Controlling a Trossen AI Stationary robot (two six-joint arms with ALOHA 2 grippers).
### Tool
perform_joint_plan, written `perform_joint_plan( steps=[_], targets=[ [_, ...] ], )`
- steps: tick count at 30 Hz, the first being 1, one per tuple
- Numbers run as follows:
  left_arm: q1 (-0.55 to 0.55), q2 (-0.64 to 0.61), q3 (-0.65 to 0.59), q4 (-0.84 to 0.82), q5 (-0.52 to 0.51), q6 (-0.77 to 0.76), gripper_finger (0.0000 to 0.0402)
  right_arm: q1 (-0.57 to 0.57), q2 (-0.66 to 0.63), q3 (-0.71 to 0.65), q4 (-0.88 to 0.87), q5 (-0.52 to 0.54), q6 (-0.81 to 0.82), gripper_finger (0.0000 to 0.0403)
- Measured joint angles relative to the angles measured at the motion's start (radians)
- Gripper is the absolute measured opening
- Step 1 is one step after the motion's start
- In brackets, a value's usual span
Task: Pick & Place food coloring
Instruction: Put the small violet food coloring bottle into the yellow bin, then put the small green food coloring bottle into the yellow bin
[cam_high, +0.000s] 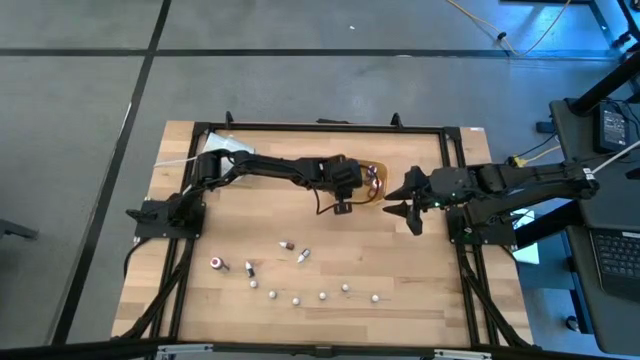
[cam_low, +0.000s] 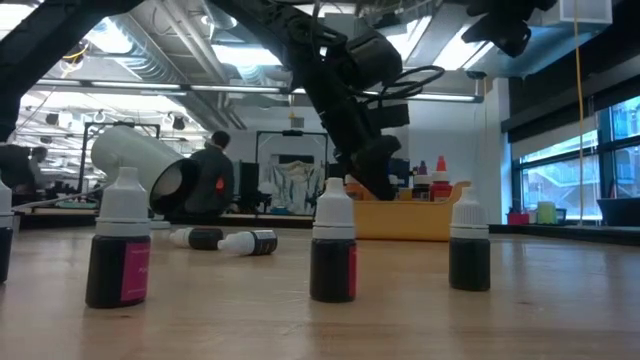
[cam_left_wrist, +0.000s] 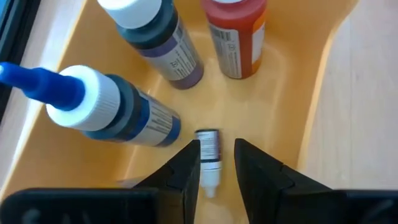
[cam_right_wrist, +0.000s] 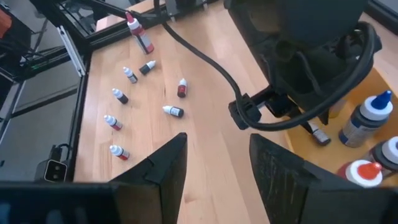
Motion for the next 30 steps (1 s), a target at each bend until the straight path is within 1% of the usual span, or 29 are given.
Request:
perform_joint_plan(
  steps=[5, 7, 12, 17, 19, 22, 24, 26, 30],
  targets=[
    [-0.006, 0.0, 0.0, -0.004, 0.0, 0.0, 0.0093, 0.0, 0.0, 0.0, -0.016, 0.0, -0.003, 0.0174],
    [-0.006, -0.005, 0.0, -0.009, 0.001, -0.021, 0.0095, 0.0, 0.0, 0.0, -0.028, -0.001, -0.028, 0.0174],
    [-0.005, -0.087, 0.004, -0.004, 0.01, -0.062, 0.0099, 0.023, 0.0, 0.0, -0.032, -0.044, -0.111, 0.0174],
    [-0.005, -0.202, -0.002, -0.012, 0.124, -0.085, 0.0095, 0.104, 0.022, 0.011, -0.018, -0.055, -0.131, 0.0174],
    [-0.01, -0.242, -0.002, -0.003, 0.15, -0.101, 0.0094, 0.143, 0.055, 0.041, -0.015, -0.048, -0.129, 0.0174],
    [-0.021, -0.281, -0.002, -0.008, 0.155, -0.102, 0.0093, 0.211, 0.129, 0.104, -0.02, 0.001, -0.129, 0.0174],
    [-0.034, -0.296, -0.002, -0.014, 0.155, -0.092, 0.0094, 0.252, 0.193, 0.15, -0.062, 0.023, -0.124, 0.0174],
    [-0.05, -0.305, -0.002, -0.018, 0.156, -0.078, 0.0095, 0.291, 0.259, 0.193, -0.122, 0.02, -0.079, 0.0174],
    [-0.076, -0.309, -0.002, -0.078, 0.157, -0.07, 0.0093, 0.37, 0.388, 0.245, -0.223, -0.022, 0.035, 0.0174]
  ],
)
